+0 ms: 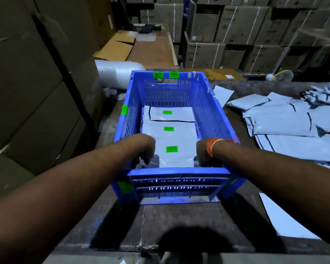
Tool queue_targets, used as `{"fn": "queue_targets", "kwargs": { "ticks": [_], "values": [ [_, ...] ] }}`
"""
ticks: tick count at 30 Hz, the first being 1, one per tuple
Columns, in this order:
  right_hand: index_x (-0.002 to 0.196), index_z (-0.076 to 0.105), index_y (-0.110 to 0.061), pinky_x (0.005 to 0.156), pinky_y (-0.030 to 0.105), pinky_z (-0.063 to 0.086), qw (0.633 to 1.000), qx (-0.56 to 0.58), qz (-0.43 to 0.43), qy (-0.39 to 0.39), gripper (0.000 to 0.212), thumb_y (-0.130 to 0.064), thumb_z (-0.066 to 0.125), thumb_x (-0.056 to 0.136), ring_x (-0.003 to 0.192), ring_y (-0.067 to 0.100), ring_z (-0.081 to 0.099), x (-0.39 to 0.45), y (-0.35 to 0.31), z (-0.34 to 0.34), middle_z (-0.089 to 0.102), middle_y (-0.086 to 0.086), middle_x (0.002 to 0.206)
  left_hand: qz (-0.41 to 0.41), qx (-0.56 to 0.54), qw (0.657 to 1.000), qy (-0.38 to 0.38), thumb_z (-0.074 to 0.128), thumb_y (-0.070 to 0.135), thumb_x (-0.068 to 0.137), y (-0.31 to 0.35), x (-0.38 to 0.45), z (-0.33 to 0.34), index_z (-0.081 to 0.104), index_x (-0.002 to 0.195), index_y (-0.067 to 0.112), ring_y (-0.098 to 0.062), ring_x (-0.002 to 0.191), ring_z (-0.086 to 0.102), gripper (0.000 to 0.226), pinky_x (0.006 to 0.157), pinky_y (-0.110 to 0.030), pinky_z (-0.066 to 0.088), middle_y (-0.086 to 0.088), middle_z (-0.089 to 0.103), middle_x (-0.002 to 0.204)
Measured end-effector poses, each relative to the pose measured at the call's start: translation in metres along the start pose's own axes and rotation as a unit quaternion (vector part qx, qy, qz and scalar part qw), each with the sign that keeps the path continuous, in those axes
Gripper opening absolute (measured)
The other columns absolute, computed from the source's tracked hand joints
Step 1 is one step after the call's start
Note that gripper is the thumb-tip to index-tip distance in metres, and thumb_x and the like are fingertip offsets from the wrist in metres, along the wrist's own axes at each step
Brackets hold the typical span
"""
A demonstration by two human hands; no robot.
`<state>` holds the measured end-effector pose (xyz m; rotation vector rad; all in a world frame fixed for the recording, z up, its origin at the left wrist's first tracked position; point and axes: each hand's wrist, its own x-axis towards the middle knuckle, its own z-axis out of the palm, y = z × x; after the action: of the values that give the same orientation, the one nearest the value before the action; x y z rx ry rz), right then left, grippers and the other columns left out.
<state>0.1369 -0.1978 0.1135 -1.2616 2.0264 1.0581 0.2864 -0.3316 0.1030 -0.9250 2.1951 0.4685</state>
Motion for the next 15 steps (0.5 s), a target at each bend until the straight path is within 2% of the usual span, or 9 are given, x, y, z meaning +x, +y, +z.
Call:
{"fn": "queue_targets", "kwargs": {
  "ticks": [2, 3, 4, 6, 7, 9, 12, 15],
  "values": [
    [0.111, 0.072, -0.008, 0.081, 0.032, 0.052, 0.99, 0.056, -0.016, 0.126, 0.034, -0.028, 0.073, 0.084, 0.094, 0.028, 0.067, -0.026, 0.01, -0.01, 0.07, 0.008, 0.107, 0.039, -0.013, 0.997, 0.067, 0.078, 0.017, 0.088, 0.003, -0.016, -0.018, 0.067, 0.119, 0.012, -0.014, 0.046, 0.06, 0.034, 0.053, -0.026, 0.054, -0.007, 0.068, 0.064],
    [0.108, 0.073, -0.006, 0.077, 0.03, 0.052, 0.975, 0.114, -0.026, 0.187, 0.029, -0.024, 0.073, 0.084, 0.093, 0.028, 0.068, -0.04, 0.02, -0.015, 0.07, 0.01, 0.1, 0.066, -0.045, 0.992, 0.101, 0.079, 0.02, 0.087, 0.007, -0.025, -0.026, 0.067, 0.119, 0.016, -0.011, 0.043, 0.059, 0.034, 0.047, -0.023, 0.051, -0.006, 0.068, 0.063],
    [0.105, 0.073, -0.006, 0.078, 0.03, 0.055, 0.952, 0.211, -0.04, 0.218, 0.025, -0.02, 0.074, 0.084, 0.092, 0.028, 0.071, -0.055, 0.032, -0.018, 0.072, 0.011, 0.097, 0.093, -0.08, 0.984, 0.131, 0.079, 0.023, 0.087, 0.013, -0.034, -0.034, 0.068, 0.118, 0.018, -0.01, 0.046, 0.062, 0.034, 0.047, -0.022, 0.051, -0.008, 0.072, 0.072],
    [0.095, 0.077, -0.007, 0.07, 0.034, 0.061, 0.86, 0.441, -0.073, 0.245, 0.012, -0.012, 0.076, 0.084, 0.081, 0.029, 0.075, -0.076, 0.057, -0.014, 0.075, 0.013, 0.088, 0.139, -0.163, 0.958, 0.193, 0.079, 0.027, 0.087, 0.027, -0.045, -0.045, 0.071, 0.115, 0.019, -0.013, 0.067, 0.072, 0.03, 0.058, -0.025, 0.058, -0.01, 0.077, 0.09],
    [0.089, 0.077, -0.008, 0.063, 0.032, 0.061, 0.815, 0.509, -0.088, 0.262, 0.005, -0.009, 0.077, 0.084, 0.074, 0.028, 0.075, -0.082, 0.068, -0.009, 0.074, 0.013, 0.082, 0.163, -0.196, 0.942, 0.216, 0.078, 0.027, 0.088, 0.039, -0.052, -0.049, 0.072, 0.113, 0.019, -0.015, 0.077, 0.075, 0.027, 0.066, -0.029, 0.061, -0.01, 0.077, 0.094],
    [0.085, 0.077, -0.006, 0.057, 0.027, 0.06, 0.768, 0.557, -0.102, 0.299, 0.002, -0.006, 0.077, 0.084, 0.064, 0.02, 0.071, -0.093, 0.089, 0.002, 0.072, 0.009, 0.072, 0.201, -0.247, 0.915, 0.247, 0.078, 0.025, 0.088, 0.066, -0.063, -0.052, 0.073, 0.109, 0.018, -0.017, 0.083, 0.076, 0.022, 0.077, -0.035, 0.062, -0.01, 0.077, 0.093],
    [0.084, 0.075, -0.003, 0.05, 0.023, 0.056, 0.735, 0.584, -0.112, 0.325, 0.001, -0.003, 0.075, 0.085, 0.056, 0.014, 0.066, -0.104, 0.116, 0.023, 0.066, 0.003, 0.058, 0.238, -0.278, 0.888, 0.278, 0.076, 0.021, 0.088, 0.112, -0.078, -0.052, 0.075, 0.104, 0.017, -0.02, 0.083, 0.076, 0.016, 0.077, -0.036, 0.061, -0.011, 0.077, 0.086],
    [0.086, 0.075, -0.001, 0.049, 0.02, 0.052, 0.711, 0.592, -0.106, 0.364, 0.002, -0.003, 0.074, 0.086, 0.059, 0.016, 0.066, -0.111, 0.147, 0.051, 0.069, 0.011, 0.071, 0.252, -0.291, 0.87, 0.308, 0.075, 0.017, 0.087, 0.155, -0.086, -0.05, 0.077, 0.099, 0.017, -0.018, 0.078, 0.075, 0.013, 0.075, -0.037, 0.062, -0.009, 0.077, 0.085]
  ]
}}
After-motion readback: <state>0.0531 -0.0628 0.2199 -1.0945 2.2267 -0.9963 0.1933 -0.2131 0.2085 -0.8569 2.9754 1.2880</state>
